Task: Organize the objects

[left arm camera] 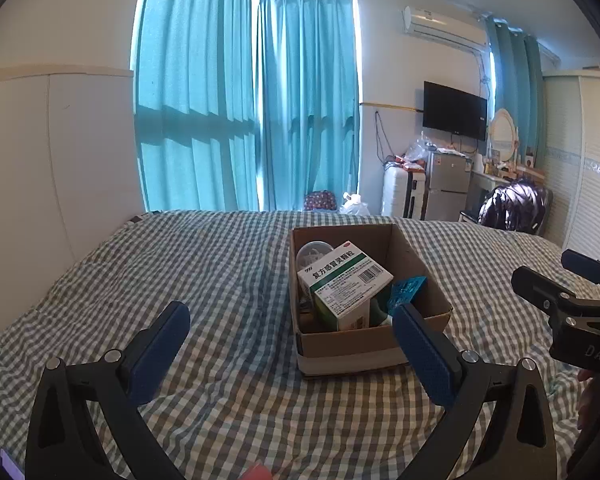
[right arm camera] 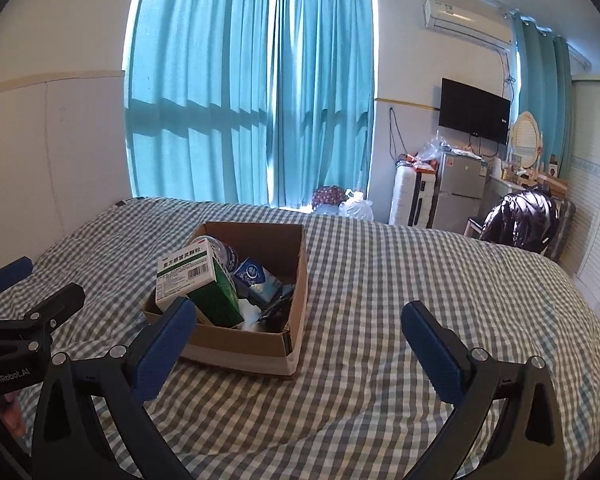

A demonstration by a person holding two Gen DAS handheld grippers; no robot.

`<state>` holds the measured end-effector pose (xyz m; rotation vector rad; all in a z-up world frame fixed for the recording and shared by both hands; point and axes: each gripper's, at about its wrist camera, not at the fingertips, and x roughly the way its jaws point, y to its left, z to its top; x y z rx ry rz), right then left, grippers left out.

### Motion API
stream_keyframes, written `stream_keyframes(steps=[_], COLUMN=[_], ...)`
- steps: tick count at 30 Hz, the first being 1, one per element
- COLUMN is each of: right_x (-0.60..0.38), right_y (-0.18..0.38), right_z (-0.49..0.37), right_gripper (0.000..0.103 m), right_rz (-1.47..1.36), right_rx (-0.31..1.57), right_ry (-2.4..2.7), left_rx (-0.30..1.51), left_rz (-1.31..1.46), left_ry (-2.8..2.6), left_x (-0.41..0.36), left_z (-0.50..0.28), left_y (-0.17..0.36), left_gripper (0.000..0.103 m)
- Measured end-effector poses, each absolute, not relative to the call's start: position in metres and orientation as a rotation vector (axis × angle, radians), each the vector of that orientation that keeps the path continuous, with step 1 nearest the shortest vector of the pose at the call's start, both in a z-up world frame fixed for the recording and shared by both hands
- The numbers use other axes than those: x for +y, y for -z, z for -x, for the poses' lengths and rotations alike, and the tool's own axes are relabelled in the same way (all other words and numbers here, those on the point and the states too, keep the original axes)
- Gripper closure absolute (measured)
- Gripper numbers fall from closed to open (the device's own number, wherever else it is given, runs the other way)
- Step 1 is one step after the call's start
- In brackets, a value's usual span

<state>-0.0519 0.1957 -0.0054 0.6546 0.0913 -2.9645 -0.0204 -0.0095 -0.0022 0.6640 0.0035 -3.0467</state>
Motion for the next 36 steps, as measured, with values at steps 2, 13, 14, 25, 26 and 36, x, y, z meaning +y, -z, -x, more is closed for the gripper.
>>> stream_keyframes(steps=[2, 13, 14, 25, 26, 36], right_x=[0.1953, 0.1956, 0.1965, 0.1960, 0.1960, 0.1975], right_y=[0.0050, 0.0088, 0.0090, 0.0092, 0.0092, 0.0102], right_z=[0.0505, 0.0515, 0.0516, 0.0530, 0.0524, 0.0530], right_gripper=[0.000, 0.000, 0.000, 0.000, 0.000, 0.000], right_rz=[-0.649, -0.670, -0.672, -0.685, -0.684, -0.690], right_rx=[0.098, 0.129, 0.123, 0.112, 0.112, 0.109], right_ry=[2.969, 2.969, 2.967, 2.961, 2.962, 2.959], left_rx=[0.028, 0.007, 0.001, -0.010, -0.008, -0.009], left_rz=[-0.669, -0.671, -0.670, -0.668, -0.667, -0.667], left_ry=[3.042, 3.045, 3.044, 3.040, 3.040, 3.034], left_x=[-0.0128, -0.0087, -0.0076, -0.0056, -0.0057, -0.0058], left_z=[0.0208, 0.0193, 0.0193, 0.0191, 0.0192, 0.0177], left_y=[0.0023, 0.0018, 0.0018, 0.0009, 0.0010, 0.0000], left_gripper=[0.000, 0.000, 0.000, 0.000, 0.000, 0.000])
